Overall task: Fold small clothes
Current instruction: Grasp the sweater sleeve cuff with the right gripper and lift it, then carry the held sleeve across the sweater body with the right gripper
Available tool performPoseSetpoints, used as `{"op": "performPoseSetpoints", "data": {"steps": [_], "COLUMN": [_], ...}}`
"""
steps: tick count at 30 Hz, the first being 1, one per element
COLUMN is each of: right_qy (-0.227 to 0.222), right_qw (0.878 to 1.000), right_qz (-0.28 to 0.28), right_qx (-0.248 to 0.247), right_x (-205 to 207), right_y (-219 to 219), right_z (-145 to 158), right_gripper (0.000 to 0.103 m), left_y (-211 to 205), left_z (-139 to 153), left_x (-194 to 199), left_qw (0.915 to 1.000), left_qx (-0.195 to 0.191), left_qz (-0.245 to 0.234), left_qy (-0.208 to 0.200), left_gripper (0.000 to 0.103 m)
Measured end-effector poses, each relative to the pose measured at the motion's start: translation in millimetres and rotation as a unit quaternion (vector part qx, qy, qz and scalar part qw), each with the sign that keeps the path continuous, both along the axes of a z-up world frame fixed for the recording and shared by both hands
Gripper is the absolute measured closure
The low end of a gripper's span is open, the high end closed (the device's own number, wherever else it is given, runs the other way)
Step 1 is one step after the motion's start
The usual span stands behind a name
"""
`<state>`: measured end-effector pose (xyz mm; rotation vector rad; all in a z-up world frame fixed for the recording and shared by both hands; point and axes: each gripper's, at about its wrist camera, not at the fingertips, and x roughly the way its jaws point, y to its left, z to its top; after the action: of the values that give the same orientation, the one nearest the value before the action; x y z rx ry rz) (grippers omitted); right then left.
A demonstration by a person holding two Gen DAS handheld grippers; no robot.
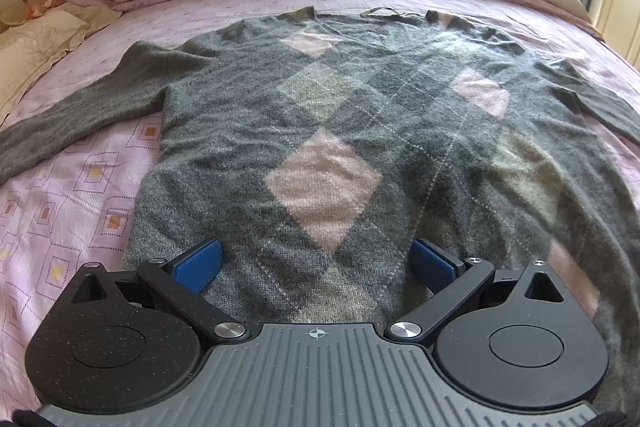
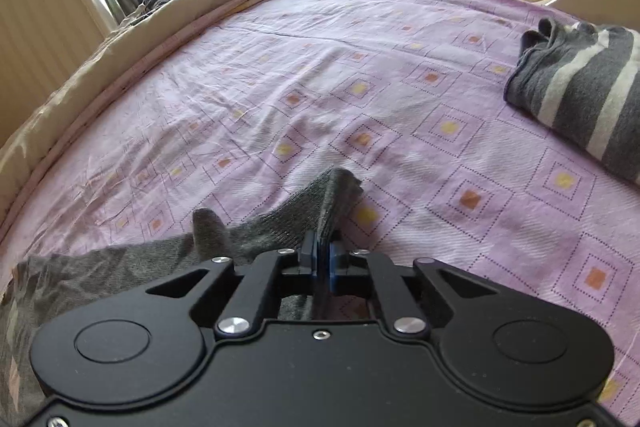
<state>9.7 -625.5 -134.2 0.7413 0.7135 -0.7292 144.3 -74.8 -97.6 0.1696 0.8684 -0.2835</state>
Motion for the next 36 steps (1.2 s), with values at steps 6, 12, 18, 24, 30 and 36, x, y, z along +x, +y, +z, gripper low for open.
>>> {"op": "performPoseSetpoints", "data": {"steps": [6, 12, 18, 24, 30, 36], "right_qy": [-0.009, -0.032, -0.089, -0.155, -0.176, -0.149], "right_qw": [0.998, 0.99, 0.968, 0.932, 0.89, 0.848], "right_qz": [-0.016, 0.034, 0.152, 0.285, 0.405, 0.501], "right_qx": [-0.061, -0.133, -0.176, -0.162, -0.111, -0.081], "right_x": [-6, 26, 101, 189, 254, 272], "right_y": [0, 22, 101, 217, 338, 441], "right_z": [52, 128, 184, 194, 154, 95], "right_gripper": [0.093, 0.093, 0.093, 0.093, 0.093, 0.093], "left_y": [0, 2, 23, 53, 85, 109], "left_z": [-1, 0, 18, 37, 44, 44], "left_x": [5, 5, -8, -10, -7, -2], "left_qw": [0.9999, 0.9998, 0.9997, 0.9987, 0.997, 0.9959], "left_qx": [0.007, 0.008, -0.022, -0.043, -0.051, -0.048], "left_qz": [0.001, -0.001, 0.009, 0.028, 0.057, 0.076], "left_qy": [0.015, 0.016, 0.009, -0.001, -0.005, -0.008], "left_gripper": [0.0, 0.002, 0.002, 0.002, 0.002, 0.002]}}
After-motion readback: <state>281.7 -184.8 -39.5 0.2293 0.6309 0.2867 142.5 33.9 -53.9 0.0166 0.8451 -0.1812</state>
